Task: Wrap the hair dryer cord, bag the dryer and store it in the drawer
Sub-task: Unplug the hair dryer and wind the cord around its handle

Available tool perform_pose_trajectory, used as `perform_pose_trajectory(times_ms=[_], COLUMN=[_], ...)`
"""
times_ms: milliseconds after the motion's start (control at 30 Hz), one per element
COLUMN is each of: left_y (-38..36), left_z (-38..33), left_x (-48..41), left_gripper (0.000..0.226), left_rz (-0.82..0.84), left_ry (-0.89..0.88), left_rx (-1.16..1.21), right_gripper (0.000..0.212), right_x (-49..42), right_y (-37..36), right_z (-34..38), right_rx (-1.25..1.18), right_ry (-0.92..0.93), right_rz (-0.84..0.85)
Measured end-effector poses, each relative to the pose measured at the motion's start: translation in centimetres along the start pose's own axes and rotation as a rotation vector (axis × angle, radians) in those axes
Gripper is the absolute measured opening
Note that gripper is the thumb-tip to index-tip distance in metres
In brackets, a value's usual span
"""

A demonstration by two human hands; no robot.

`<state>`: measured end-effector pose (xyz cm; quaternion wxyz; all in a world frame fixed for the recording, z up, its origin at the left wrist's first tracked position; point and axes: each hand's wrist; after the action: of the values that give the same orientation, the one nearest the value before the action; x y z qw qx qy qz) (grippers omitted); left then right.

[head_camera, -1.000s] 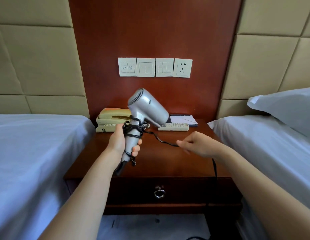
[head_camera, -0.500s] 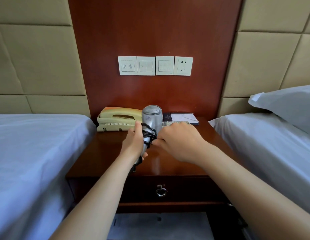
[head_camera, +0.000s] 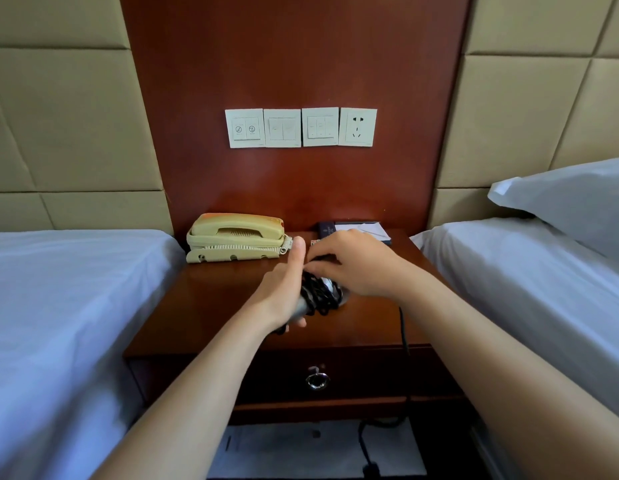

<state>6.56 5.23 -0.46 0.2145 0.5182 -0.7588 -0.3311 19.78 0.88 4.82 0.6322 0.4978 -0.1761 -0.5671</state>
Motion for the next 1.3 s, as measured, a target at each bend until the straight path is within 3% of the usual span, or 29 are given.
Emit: perform_pose_trajectory(times_ms=[133,200,267,333,400,633,733,867,1000,1167,1300], left_y=[-0.3,-0.5,-0.6,-0.8,-1.0,-0.9,-0.4,0.1,0.1,0.0,-0.2], left_z=[-0.3,-0.3,-0.3,-0.1,0.2,0.4,0.6,0.8,0.6,0.7,1.2], left_x=[0.7,0.8,0.8,0.6,0.4,0.0,0.1,0.2,0.1,-0.3,-0.4], left_gripper=[0.103,0.092,0.074,0.071,0.073,0.049,0.041,0.018,0.02,0.021,0.022], left_rz=[0.058,0.052,0.014,-0.017,-0.048,-0.099,-0.084,-0.061,-0.065,-0.048,0.008], left_ry=[-0.107,-0.148,-0.207,-0.245,-0.241,-0.193,-0.178,-0.203,-0.168,-0.118,-0.086], left_rx=[-0.072,-0.158,-0.245,-0.312,-0.379,-0.407,-0.337,-0.187,-0.067,0.19,0.284], right_gripper=[0.017,0.027,0.023,0.03,0.041,0.046,0.037,0.033,0.037,0.038,0.04], right_x=[0.2,0.2,0.1,-0.1,0.0,1.2,2.4,3.4,3.7,4.1,3.5], right_y=[0.1,0.2,0.2,0.4,0.7,3.6,4.9,4.3,2.9,1.4,0.6], right_z=[-0.7,-1.1,-2.0,-2.6,-2.9,-6.7,-7.7,-10.3,-12.7,-12.8,-13.9], right_rx=[-0.051,-0.094,-0.15,-0.161,-0.172,-0.211,-0.401,-0.481,-0.512,-0.47,-0.353], right_ry=[-0.036,-0.048,-0.087,-0.135,-0.169,-0.219,-0.221,-0.277,-0.385,-0.47,-0.437], right_rz=[0.004,-0.036,-0.079,-0.097,-0.089,-0.141,-0.104,-0.155,-0.273,-0.146,-0.17])
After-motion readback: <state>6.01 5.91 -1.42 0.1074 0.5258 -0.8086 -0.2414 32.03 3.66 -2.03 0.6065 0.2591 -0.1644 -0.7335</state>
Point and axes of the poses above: each hand's wrist, its own x-axis away from the middle knuckle, its own y-axis out of the back of the hand, z = x × y, and after that the axes turned 15 degrees about -x, right-handed
